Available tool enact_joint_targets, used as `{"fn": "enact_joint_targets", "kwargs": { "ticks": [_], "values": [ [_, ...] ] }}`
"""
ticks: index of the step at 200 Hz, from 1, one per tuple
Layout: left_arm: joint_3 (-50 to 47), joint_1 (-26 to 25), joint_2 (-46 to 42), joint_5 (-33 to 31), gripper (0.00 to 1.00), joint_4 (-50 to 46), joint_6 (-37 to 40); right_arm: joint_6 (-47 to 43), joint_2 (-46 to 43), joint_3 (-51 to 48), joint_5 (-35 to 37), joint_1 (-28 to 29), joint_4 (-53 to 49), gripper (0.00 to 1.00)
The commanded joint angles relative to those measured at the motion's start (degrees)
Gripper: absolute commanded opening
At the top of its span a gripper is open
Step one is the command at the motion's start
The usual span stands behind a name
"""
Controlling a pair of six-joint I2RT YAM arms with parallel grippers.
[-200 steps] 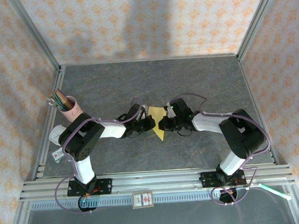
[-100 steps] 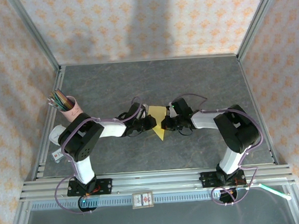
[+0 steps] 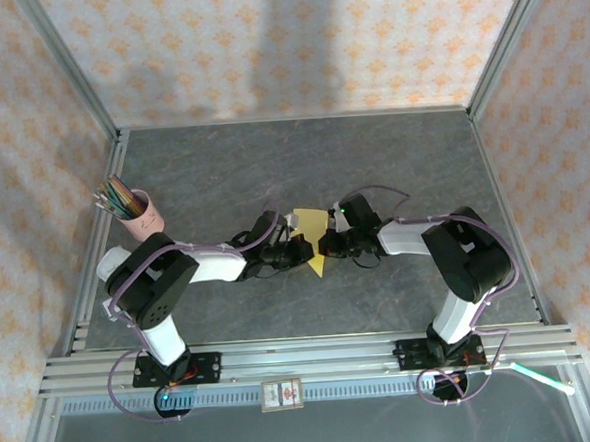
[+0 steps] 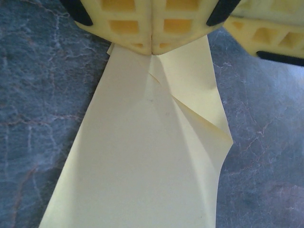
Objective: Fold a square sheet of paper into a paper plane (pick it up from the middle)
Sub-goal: Third fold the triangle at the center of the table.
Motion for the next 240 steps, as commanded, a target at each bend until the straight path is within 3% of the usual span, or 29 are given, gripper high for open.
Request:
{"fn": "enact_joint_targets", "kwargs": {
  "ticks": [1,166,240],
  "values": [
    [0.32,1.0,2.15,0.37,0.05,1.38,-0.16,-2.13,2.09,-2.05,6.61,-0.29,-5.66,0.0],
    [5.54,8.37,7.3,-0.02,0.08,-4.11,6.41,-6.5,2.44,-2.07,10.85,-0.34,-10.43,0.0],
    [4.17,11.78,4.47,-1.4,0.08,-6.04,8.6,-6.36,1.74,-1.67,10.84,-0.29,-10.53,0.0]
  ]
}}
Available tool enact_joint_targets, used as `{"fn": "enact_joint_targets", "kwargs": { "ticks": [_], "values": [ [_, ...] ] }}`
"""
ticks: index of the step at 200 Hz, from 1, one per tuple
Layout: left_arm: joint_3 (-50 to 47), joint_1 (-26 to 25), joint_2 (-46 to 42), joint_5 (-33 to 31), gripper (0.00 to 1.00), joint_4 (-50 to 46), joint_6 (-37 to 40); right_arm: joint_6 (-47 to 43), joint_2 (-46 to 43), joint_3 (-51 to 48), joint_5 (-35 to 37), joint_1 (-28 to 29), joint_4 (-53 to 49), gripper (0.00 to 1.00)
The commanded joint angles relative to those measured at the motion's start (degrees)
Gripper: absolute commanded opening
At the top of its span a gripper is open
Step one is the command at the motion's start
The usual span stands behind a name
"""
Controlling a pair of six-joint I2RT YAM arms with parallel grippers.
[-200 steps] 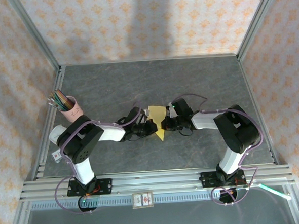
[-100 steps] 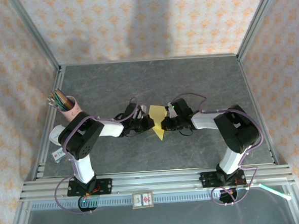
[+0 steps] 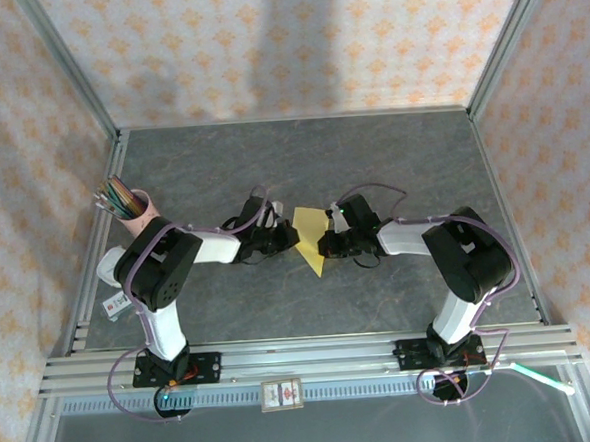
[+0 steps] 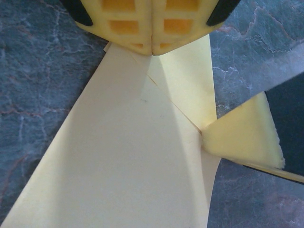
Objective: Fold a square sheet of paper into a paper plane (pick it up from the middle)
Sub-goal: Third fold the triangle at the center of the table.
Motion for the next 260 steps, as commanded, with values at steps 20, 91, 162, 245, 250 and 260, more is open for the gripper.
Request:
{"fn": "enact_joint_targets", "kwargs": {
  "ticks": [20,91,162,245,250,260],
  "values": [
    [-2.04,0.92,-4.54,-1.13,0.09,-0.06,0.61,-1.21,1.72,-1.38,9.12,-0.51,-9.26,0.0],
    [1.04,-4.36,-2.33,0.96,0.11,1.65,0.14,-2.78,1.39,1.45,7.88,-0.47,-9.6,0.02],
    [2.5,-4.23,1.81,-1.07,0.1,-1.69,2.0,-5.57,-3.47,7.37,5.21,-0.49,-14.12,0.13],
    [-5.54,1.21,-11.28,-5.28,0.33,3.91,-1.27,-0.42,-5.55,5.3,3.52,1.56,-8.5,0.17],
    [-5.25,1.72,-11.34,-5.56,0.34,3.12,-0.88,-0.35,-4.68,5.5,4.19,1.56,-8.37,0.16],
    [-4.39,2.52,-11.12,-5.25,0.35,1.64,0.84,-0.54,-3.49,5.57,5.09,1.39,-8.06,0.16]
  ]
}}
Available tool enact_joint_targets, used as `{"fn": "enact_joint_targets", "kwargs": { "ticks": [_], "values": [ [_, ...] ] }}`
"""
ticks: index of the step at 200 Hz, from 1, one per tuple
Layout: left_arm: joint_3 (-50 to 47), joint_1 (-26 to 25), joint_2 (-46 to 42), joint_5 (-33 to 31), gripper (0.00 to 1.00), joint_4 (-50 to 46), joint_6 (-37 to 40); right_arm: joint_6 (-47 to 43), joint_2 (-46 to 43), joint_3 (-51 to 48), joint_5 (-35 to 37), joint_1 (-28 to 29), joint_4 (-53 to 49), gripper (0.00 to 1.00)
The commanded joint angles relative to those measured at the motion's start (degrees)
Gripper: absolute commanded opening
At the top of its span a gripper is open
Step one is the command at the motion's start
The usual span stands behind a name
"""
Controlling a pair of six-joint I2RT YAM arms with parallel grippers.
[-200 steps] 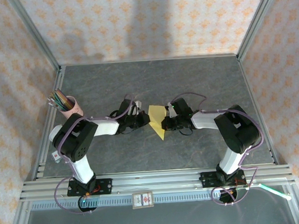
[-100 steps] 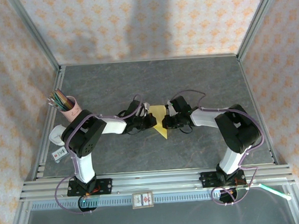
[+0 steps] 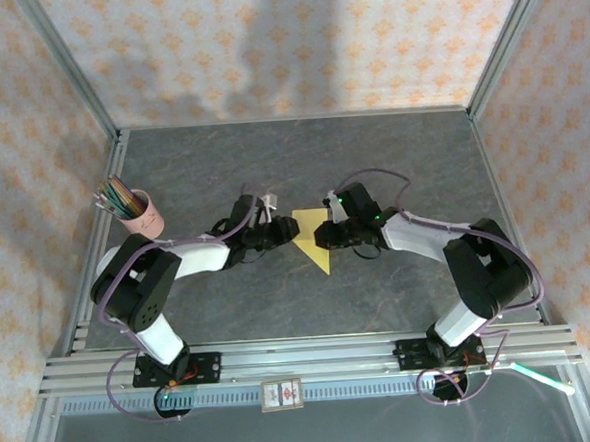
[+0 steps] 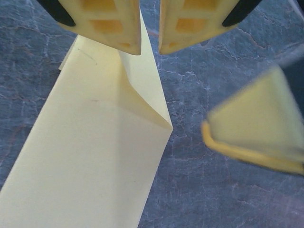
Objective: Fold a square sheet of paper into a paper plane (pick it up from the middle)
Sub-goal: Third fold the triangle at the center of the table, then fourth fold the wing at the center of the table.
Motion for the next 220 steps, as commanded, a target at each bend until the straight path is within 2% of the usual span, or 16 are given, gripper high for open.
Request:
{"fn": "enact_joint_targets", "kwargs": {
  "ticks": [1,73,91,113,162,220],
  "values": [
    [0.1,2.31,-0.7,-2.94,0.35,-0.89,2.22,1.35,3.11,-0.14,2.65,-0.14,2.05,0.16],
    [5.35,2.33,6.15,5.7,0.42,-4.65,6.01,0.72,7.33,-2.82,4.37,-1.86,3.18,0.09],
    [7.4,2.3,7.79,5.56,0.42,-7.65,7.69,0.62,7.49,-3.24,4.74,-1.86,3.09,0.08],
    [7.62,2.13,8.44,7.36,0.42,-6.99,7.37,0.47,7.61,-3.25,5.0,-1.86,2.39,0.07],
    [7.49,2.07,8.38,4.81,0.42,-10.55,8.11,0.26,7.33,-3.3,5.38,-1.86,1.94,0.07],
    [8.14,1.03,10.39,8.91,0.4,-8.68,6.59,0.29,7.42,-3.31,5.68,-1.87,2.02,0.06]
  ]
}}
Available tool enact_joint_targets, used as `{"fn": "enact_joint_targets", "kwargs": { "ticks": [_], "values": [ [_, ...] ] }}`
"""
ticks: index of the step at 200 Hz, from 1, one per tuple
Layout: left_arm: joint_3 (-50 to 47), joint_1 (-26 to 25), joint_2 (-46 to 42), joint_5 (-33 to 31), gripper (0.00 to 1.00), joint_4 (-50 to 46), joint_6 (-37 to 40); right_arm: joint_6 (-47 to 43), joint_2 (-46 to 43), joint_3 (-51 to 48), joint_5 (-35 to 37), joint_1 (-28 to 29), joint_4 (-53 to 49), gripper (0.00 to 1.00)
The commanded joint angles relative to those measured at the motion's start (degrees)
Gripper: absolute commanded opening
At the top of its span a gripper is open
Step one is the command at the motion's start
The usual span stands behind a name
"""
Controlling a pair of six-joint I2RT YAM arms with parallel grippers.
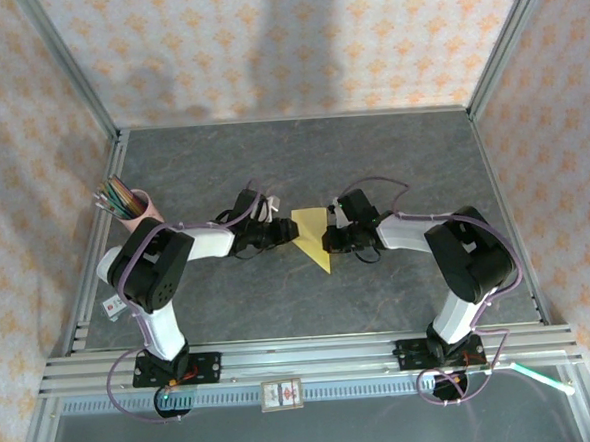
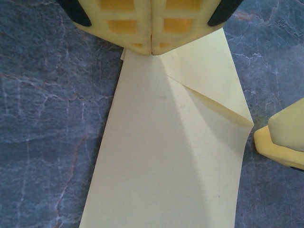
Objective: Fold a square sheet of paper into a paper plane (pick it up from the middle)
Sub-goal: Fourth fold the wing at the center of the table.
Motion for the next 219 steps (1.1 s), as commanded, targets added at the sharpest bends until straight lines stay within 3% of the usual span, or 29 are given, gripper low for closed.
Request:
{"fn": "enact_joint_targets", "kwargs": {
  "ticks": [1,79,118,219],
  "values": [
    [1.43,-1.14,1.77,2.26,0.4,-0.26,-0.24,-0.33,1.21,-1.37,3.01,0.06,-1.63,0.06],
    [1.59,-1.4,0.17,1.4,0.38,-1.26,-0.7,-0.48,1.23,-1.3,3.23,-0.03,-1.93,0.06],
    [1.11,-1.55,-2.07,-3.51,0.39,-4.83,-1.43,-0.67,1.12,-1.24,3.33,-0.03,-2.2,0.06],
    [2.51,-2.36,-0.73,-1.29,0.37,-4.98,-3.12,-0.8,1.13,-1.24,3.44,-0.07,-2.2,0.06]
  ]
}}
